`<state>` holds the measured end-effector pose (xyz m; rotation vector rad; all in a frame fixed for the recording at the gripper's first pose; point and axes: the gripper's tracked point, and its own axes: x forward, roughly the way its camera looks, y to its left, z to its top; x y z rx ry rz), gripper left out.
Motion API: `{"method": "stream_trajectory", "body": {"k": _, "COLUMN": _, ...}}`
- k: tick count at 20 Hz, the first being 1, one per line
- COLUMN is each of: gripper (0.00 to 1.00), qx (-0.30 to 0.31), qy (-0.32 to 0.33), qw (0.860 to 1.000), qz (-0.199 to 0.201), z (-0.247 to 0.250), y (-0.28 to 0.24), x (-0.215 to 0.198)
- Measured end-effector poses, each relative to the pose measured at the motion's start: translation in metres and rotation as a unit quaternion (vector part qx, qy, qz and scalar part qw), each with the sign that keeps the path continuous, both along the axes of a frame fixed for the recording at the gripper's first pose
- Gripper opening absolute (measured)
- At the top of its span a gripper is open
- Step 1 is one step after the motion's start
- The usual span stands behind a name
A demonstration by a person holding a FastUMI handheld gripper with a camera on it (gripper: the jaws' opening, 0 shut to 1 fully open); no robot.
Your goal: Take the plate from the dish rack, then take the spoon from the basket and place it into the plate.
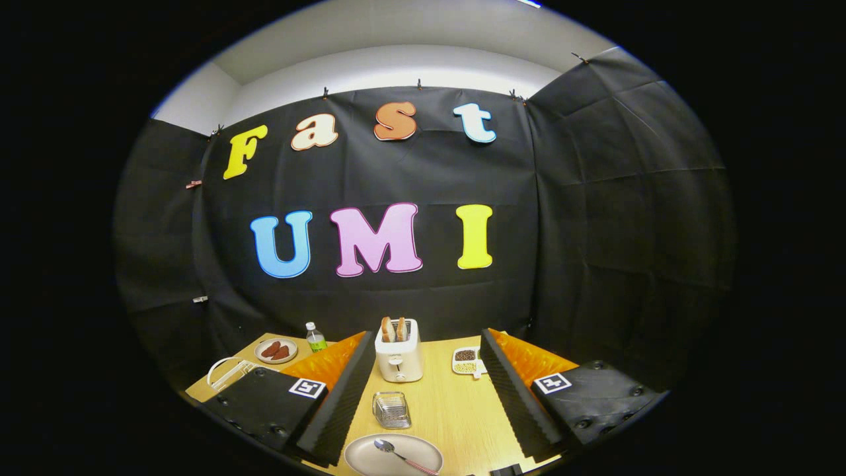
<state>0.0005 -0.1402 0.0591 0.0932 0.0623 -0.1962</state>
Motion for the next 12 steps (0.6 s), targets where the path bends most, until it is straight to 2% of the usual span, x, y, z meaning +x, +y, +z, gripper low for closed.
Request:
{"method": "stream_trajectory", "body": {"k": 3, "gripper": 0.98, "qx": 0.019, "qy": 0.008, "qw": 1.0, "qz": 0.012, "z": -0.008, "y": 0.001, "x": 0.006}}
{"method": "stream_trajectory", "body": {"k": 7, "gripper": 0.98, "qx": 0.014, "qy": 0.015, "qw": 0.999, "qz": 0.029, "z": -0.015, "y": -0.006, "x": 0.012}}
{"method": "stream_trajectory", "body": {"k": 12, "gripper": 0.98, "qx": 0.031, "qy": 0.013, "qw": 0.999, "qz": 0.03, "z": -0.015, "y": -0.017, "x": 0.016}}
